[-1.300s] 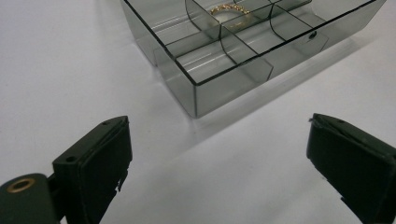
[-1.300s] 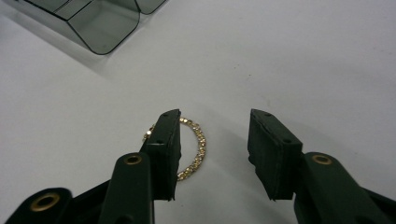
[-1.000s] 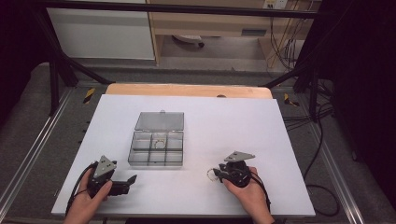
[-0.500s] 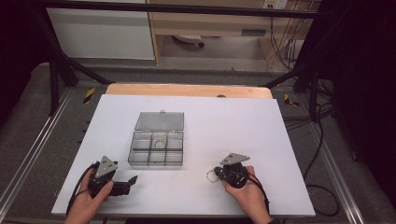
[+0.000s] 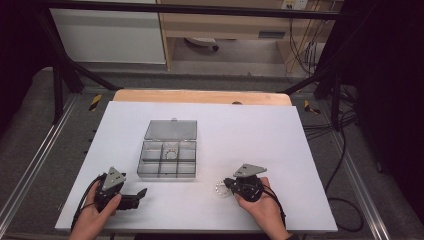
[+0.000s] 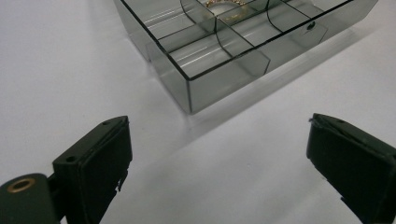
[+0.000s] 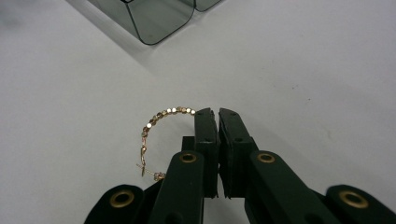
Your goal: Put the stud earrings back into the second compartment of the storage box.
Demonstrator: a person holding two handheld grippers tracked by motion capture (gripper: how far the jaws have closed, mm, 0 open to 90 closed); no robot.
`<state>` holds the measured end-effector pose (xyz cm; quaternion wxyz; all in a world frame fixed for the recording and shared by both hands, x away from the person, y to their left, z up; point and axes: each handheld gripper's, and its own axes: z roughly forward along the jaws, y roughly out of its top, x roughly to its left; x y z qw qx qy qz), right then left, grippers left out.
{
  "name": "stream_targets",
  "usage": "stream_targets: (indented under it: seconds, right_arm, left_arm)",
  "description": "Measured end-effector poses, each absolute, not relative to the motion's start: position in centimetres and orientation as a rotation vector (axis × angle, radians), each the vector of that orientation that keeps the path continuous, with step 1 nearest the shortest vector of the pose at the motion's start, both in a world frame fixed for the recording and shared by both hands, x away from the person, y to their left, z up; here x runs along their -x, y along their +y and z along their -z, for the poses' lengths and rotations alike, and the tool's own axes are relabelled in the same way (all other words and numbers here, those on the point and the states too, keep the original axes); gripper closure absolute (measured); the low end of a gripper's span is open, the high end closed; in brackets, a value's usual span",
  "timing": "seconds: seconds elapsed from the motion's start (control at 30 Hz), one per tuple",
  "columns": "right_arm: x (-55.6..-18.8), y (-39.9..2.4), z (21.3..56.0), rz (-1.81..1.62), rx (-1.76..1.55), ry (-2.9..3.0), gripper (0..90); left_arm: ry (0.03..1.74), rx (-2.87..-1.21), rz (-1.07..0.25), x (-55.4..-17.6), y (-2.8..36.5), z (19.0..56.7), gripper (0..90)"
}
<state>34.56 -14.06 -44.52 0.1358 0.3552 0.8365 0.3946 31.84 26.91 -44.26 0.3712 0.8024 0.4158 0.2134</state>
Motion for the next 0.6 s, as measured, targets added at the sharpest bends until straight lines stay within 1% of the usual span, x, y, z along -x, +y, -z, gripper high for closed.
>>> stream_targets:
  seconds: [0.43, 0.6]
  right_arm:
    - [-34.1, -13.0, 43.8, -1.244, -1.002, 2.439, 87.6]
    - [-34.8, -12.4, 42.9, -1.282, -0.992, 2.433, 87.6]
  left_arm:
    - [1.069, -2.055, -0.551, -31.8, 27.0, 44.3, 7.2]
    - [1.072, -2.05, -0.552, -31.8, 27.0, 44.3, 7.2]
